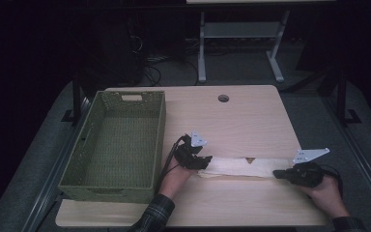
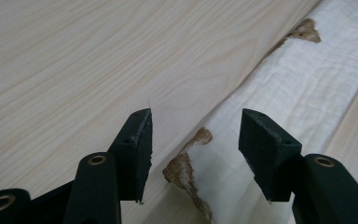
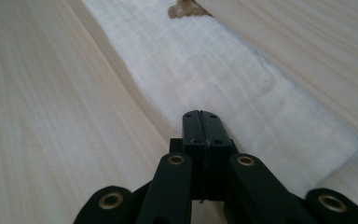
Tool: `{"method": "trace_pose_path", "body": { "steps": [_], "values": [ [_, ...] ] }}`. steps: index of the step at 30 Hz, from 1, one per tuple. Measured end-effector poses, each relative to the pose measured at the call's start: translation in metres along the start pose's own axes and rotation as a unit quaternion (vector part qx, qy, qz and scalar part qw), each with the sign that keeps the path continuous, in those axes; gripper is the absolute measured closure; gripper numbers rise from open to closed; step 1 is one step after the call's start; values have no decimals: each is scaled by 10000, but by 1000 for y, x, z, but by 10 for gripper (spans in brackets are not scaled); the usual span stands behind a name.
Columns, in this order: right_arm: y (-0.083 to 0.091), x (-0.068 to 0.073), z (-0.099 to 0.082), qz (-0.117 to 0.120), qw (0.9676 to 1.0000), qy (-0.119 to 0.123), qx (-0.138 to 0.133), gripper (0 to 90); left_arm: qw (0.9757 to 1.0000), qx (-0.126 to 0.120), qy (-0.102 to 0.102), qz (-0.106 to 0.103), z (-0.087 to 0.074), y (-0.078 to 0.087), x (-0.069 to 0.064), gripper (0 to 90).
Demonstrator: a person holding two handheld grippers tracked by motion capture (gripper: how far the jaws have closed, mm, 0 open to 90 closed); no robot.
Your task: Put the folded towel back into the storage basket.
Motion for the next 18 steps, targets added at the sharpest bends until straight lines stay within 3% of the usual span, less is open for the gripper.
{"method": "trace_pose_path", "body": {
  "steps": [6,7,18],
  "values": [
    [-7,-15,7,-115,9999,108,-25,897,10000,-4,1,-9,0,0,0,429],
    [-8,-16,7,-151,9999,23,-7,897,10000,1,-5,-11,0,0,0,429],
    [-32,-41,28,-289,9996,52,-50,898,10000,-16,91,-37,0,1,-1,432]
  ]
}}
Point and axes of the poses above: each handheld gripper's, and its own axes: y roughly backward along the jaws, z roughly out of its top, x roughly to its left, the point moved 10 cm from there along -y, roughly forward along the jaws, and after that the axes turned 13 degrees about -x, right-handed, at the moved point
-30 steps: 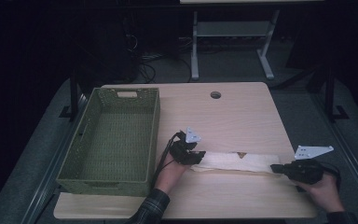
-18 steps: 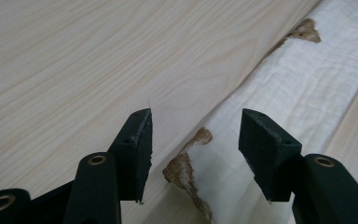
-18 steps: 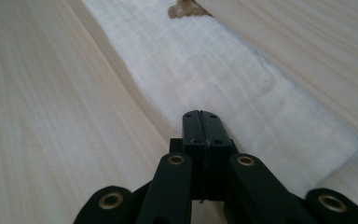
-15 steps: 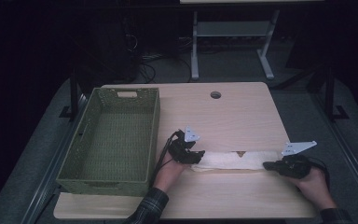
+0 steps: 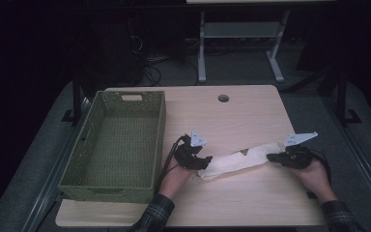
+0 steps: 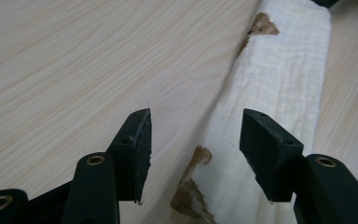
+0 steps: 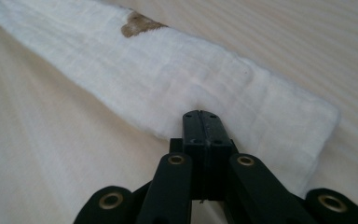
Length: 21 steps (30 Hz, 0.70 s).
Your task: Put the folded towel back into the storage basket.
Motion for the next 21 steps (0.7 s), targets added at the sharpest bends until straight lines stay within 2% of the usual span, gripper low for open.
{"method": "trace_pose_path", "body": {
  "steps": [6,13,16,17,18,21],
  "values": [
    [-20,-12,14,-10,10000,24,-46,897,10000,43,-29,-25,-1,-1,1,444],
    [-36,-19,24,-32,9999,-24,-119,892,9999,127,71,-63,-8,-6,2,492],
    [-32,-18,24,-15,9998,16,-192,794,9997,197,71,-92,-12,-9,4,577],
    [-32,-18,24,-15,9998,16,-192,794,9997,197,71,-92,-12,-9,4,604],
    [-27,-15,27,13,9996,-61,-276,741,9997,213,55,-77,-15,-11,6,645],
    [-25,-12,29,79,9992,-122,-365,709,9990,379,167,-143,-22,-14,4,743]
  ]
}}
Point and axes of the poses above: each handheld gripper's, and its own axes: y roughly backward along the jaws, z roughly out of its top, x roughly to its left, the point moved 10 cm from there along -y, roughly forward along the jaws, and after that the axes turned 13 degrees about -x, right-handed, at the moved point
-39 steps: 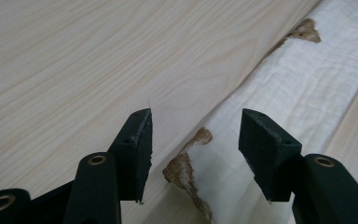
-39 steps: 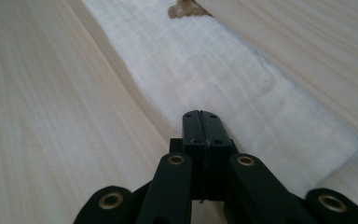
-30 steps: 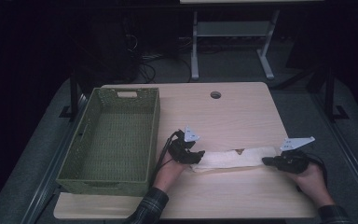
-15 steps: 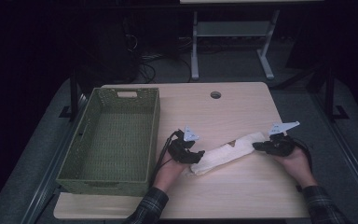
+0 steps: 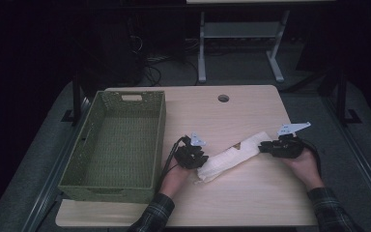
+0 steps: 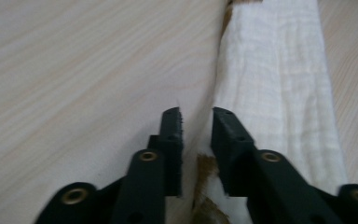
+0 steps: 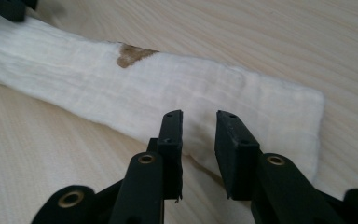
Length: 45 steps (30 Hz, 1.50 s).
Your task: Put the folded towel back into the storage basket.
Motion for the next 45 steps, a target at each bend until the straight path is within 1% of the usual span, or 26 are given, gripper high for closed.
{"method": "trace_pose_path", "body": {
  "steps": [1,3,4,7,12,14,18,21,23,26,27,28,29,32,33,34,35,36,37,38,39,40,42,43,44,45],
  "values": [
    [1,0,0,54,10000,23,9,696,10000,81,-52,-14,-2,0,0,788],
    [1,2,0,80,10000,7,-1,672,9998,167,-38,-118,-4,-1,-5,859],
    [1,3,1,111,9999,-16,-44,656,9997,183,-44,-121,-4,-2,-7,886],
    [1,4,1,133,9999,7,-39,631,9992,297,-108,-261,-6,0,-13,892],
    [4,5,4,140,9998,-43,-103,610,9973,429,-258,-542,-10,3,-31,893],
    [4,5,5,154,9998,-8,-131,596,9959,481,-318,-693,-12,5,-41,893],
    [4,5,5,154,9998,-17,-146,562,9935,525,-328,-953,-17,10,-57,893],
    [4,5,5,144,9998,20,-161,539,9917,588,-378,-1078,-20,14,-66,892],
    [4,6,7,143,9997,-14,-181,525,9909,617,-377,-1137,-21,15,-73,893],
    [4,8,8,169,9996,-1,-237,513,9885,689,-471,-1261,-22,16,-84,893],
    [5,8,8,167,9996,13,-213,509,9875,718,-530,-1298,-23,16,-86,893],
    [4,8,8,177,9996,15,-216,506,9875,718,-530,-1298,-23,16,-86,893],
    [4,9,8,202,9995,-5,-229,504,9846,803,-641,-1413,-23,17,-93,893],
    [3,10,8,214,9996,34,-202,496,9829,752,-653,-1548,-22,14,-107,892],
    [2,12,9,232,9995,3,-220,493,9827,735,-638,-1576,-22,13,-110,892],
    [2,12,9,239,9995,46,-207,493,9815,761,-669,-1625,-22,13,-113,892],
    [2,12,9,240,9995,94,-191,493,9815,761,-669,-1625,-22,13,-113,892],
    [1,13,9,242,9995,79,-210,494,9806,745,-676,-1680,-21,12,-118,892],
    [1,13,9,236,9995,119,-179,504,9800,738,-707,-1708,-21,11,-120,892],
    [-1,14,9,244,9995,111,-165,518,9802,729,-691,-1709,-21,11,-121,892],
    [-2,14,9,242,9995,137,-156,519,9792,769,-736,-1727,-21,12,-121,891],
    [-4,15,9,206,9996,137,-139,551,9791,763,-733,-1736,-21,11,-122,891],
    [-7,15,10,264,9994,197,-105,624,9795,720,-698,-1747,-21,11,-122,886],
    [-9,16,11,281,9993,207,-112,695,9794,712,-688,-1757,-20,12,-120,876],
    [-10,17,12,304,9992,246,-117,764,9802,677,-658,-1742,-19,12,-120,870],
    [-10,17,13,297,9992,256,-116,797,9802,676,-653,-1740,-19,13,-119,861]
  ]
}}
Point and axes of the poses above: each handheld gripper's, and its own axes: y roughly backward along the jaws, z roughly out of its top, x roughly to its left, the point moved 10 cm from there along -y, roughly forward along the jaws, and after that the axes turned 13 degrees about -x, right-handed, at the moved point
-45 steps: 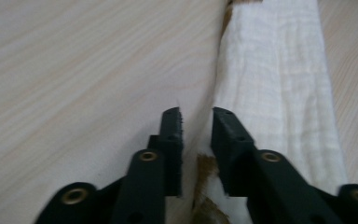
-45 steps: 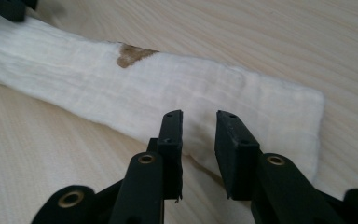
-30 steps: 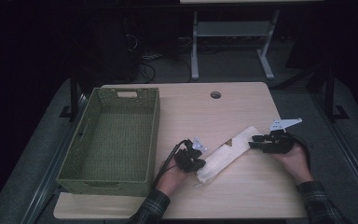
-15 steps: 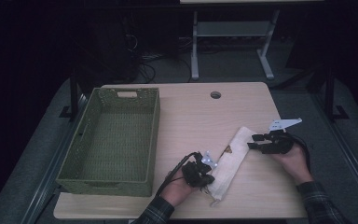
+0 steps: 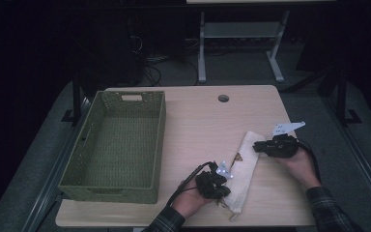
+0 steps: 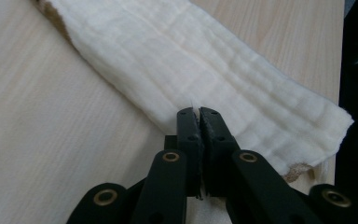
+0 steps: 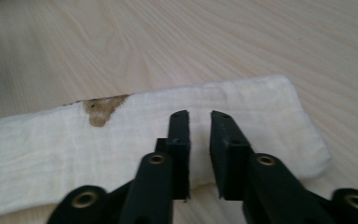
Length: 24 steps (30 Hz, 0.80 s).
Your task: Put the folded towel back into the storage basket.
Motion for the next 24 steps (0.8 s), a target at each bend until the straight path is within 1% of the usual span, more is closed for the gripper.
{"method": "trace_pose_path", "body": {
  "steps": [1,2,4,5,6,7,9,10,12,14,15,16,17,18,19,20,22,24],
  "values": [
    [-1,-1,1,-11,10000,4,-14,826,10000,-58,19,32,2,2,1,849],
    [-2,-3,2,-10,10000,-8,-4,866,10000,-80,-16,57,3,4,4,835],
    [-5,-5,4,-44,10000,-22,44,893,9997,-224,43,120,6,8,6,806],
    [-8,-7,6,-60,10000,-7,72,897,9996,-243,23,134,6,10,8,787],
    [-10,-8,7,-64,10000,-17,70,897,9993,-304,49,191,7,12,10,770],
    [-14,-9,8,-62,9999,-51,92,898,9991,-323,14,263,6,14,13,744],
    [-22,-11,8,-59,9999,-26,154,898,9989,-335,-49,319,5,17,16,713],
    [-26,-11,8,-47,9998,-32,188,898,9986,-397,-9,351,5,18,18,697],
    [-36,-10,7,-24,9997,-18,255,898,9986,-394,-23,343,4,21,19,667],
    [-42,-9,6,-6,9994,3,334,898,9984,-424,-57,383,4,23,22,641],
    [-45,-9,6,-1,9993,36,365,898,9981,-469,3,396,4,23,22,627],
    [-49,-9,5,14,9992,73,394,899,9980,-478,-52,419,4,24,24,607],
    [-52,-7,7,50,9993,47,373,898,9980,-481,-59,416,4,25,25,597],
    [-56,-6,9,102,9992,48,378,899,9979,-507,-44,411,4,25,25,591],
    [-59,-6,10,118,9991,91,388,898,9977,-549,35,406,5,24,24,581],
    [-64,-4,13,150,9990,82,421,898,9974,-588,49,409,5,23,24,576],
    [-70,-1,16,205,9986,135,464,898,9976,-553,-35,405,5,24,25,568],
    [-79,2,20,266,9982,181,500,898,9977,-555,-63,397,5,23,26,566]
  ]
}}
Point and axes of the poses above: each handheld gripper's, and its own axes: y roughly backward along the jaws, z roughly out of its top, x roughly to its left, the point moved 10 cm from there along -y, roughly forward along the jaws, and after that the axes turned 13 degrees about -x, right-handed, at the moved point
